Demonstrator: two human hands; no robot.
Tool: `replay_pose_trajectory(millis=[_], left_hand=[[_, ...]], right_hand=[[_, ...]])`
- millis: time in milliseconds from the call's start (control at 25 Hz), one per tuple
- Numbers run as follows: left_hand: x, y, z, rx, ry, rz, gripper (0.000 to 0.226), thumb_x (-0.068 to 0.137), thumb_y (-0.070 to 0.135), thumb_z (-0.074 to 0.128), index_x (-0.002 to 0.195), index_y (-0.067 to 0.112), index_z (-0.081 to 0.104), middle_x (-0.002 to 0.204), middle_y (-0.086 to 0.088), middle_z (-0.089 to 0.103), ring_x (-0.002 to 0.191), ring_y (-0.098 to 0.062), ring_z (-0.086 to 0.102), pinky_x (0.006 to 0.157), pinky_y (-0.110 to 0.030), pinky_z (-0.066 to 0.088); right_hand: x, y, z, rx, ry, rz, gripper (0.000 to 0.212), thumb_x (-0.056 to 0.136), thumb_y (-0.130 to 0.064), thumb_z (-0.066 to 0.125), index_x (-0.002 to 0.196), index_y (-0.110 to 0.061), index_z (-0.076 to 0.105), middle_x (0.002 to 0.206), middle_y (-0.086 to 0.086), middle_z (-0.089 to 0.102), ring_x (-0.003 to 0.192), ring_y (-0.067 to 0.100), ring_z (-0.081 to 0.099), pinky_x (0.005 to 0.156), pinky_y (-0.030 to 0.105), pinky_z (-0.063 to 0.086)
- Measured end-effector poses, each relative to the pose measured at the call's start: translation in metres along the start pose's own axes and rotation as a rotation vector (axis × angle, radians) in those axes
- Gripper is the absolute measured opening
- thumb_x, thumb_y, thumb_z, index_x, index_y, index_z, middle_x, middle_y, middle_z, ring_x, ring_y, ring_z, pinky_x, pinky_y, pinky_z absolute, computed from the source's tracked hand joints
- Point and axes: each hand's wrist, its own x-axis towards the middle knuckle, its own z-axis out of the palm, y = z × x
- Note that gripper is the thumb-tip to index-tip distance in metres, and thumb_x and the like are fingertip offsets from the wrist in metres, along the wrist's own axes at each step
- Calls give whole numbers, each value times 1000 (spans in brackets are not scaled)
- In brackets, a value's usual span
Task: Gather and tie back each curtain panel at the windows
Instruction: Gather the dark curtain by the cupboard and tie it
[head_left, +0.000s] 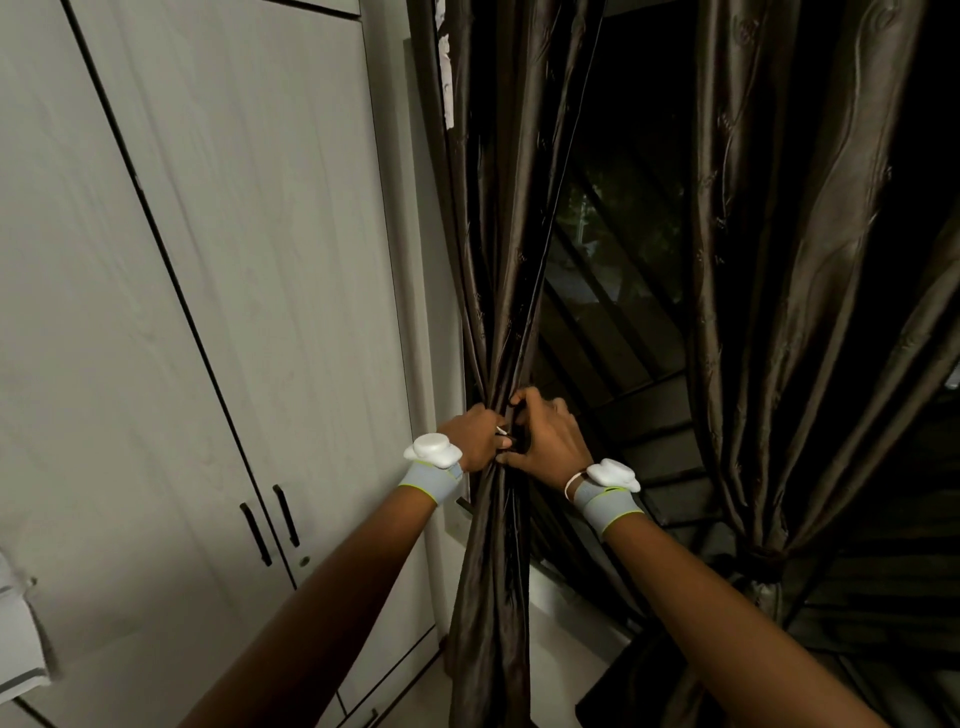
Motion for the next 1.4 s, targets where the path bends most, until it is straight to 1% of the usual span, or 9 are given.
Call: replay_pose_trajectory(millis=[200, 280, 440, 560, 680, 800, 960, 1160, 1400], left_hand=[[10, -4, 6, -236, 9, 17, 24, 92, 25, 58, 89, 3, 68, 88, -15, 68, 86, -31, 64, 76, -36, 47], [10, -2, 8, -323, 26, 22, 23, 93, 22, 59, 89, 1, 67, 80, -10, 65, 78, -27, 63, 74, -36, 49], [5, -1, 7, -466, 58, -33, 24, 92, 25, 62, 94, 1, 67, 72, -13, 63, 66, -26, 61, 54, -29, 49], [-4, -2, 2, -275, 173, 40, 27, 91, 37, 58, 79, 15, 69, 69, -6, 70, 63, -22, 65, 66, -36, 54], [-14, 5, 0, 199, 321, 109, 26, 94, 44, 47, 97, 23, 63, 88, -6, 71, 86, -31, 66, 68, -35, 48], [-19, 6, 5, 412, 372, 141, 34, 97, 46, 41, 114, 19, 50, 90, -8, 71, 84, -37, 66, 61, -34, 40], [-19, -6, 7, 449, 399, 92, 26, 97, 33, 48, 118, 18, 46, 88, -6, 71, 77, -36, 68, 59, -35, 47], [-24, -5, 9, 397, 426, 96, 30, 100, 42, 41, 117, 19, 50, 91, -6, 72, 82, -35, 68, 58, -32, 39], [-26, -5, 2, 180, 405, -10, 16, 98, 31, 46, 94, 15, 47, 95, -6, 65, 88, -35, 62, 64, -34, 37]], right_hand=[[-7, 15, 0, 73, -88, 275, 47, 65, -62, 74, 80, -21, 57, 89, 3, 67, 89, 29, 64, 68, 34, 50], [-11, 17, 6, 152, -100, 352, 44, 69, -63, 71, 76, -20, 61, 85, 2, 69, 90, 29, 65, 70, 34, 51], [-9, 15, 7, 222, -69, 401, 35, 72, -54, 74, 76, -21, 64, 88, 3, 69, 92, 28, 64, 73, 32, 50], [-8, 17, 2, 195, -91, 389, 30, 75, -48, 75, 80, -21, 64, 94, 5, 68, 97, 30, 62, 74, 33, 47], [-8, 17, 1, 102, -111, 387, 32, 79, -48, 71, 94, -21, 64, 111, 11, 63, 107, 36, 58, 83, 36, 46], [-7, 18, 0, 32, -117, 391, 37, 81, -50, 69, 102, -20, 64, 115, 13, 62, 110, 38, 56, 85, 37, 46], [-4, 19, -3, -37, -117, 365, 38, 81, -52, 67, 102, -20, 63, 114, 12, 62, 109, 37, 57, 83, 37, 45], [-4, 18, -4, -130, -116, 313, 41, 84, -54, 63, 105, -20, 62, 113, 13, 62, 107, 38, 58, 82, 38, 45], [-1, 22, -10, -236, -128, 287, 42, 87, -52, 59, 110, -17, 59, 116, 13, 60, 108, 38, 57, 85, 40, 46]])
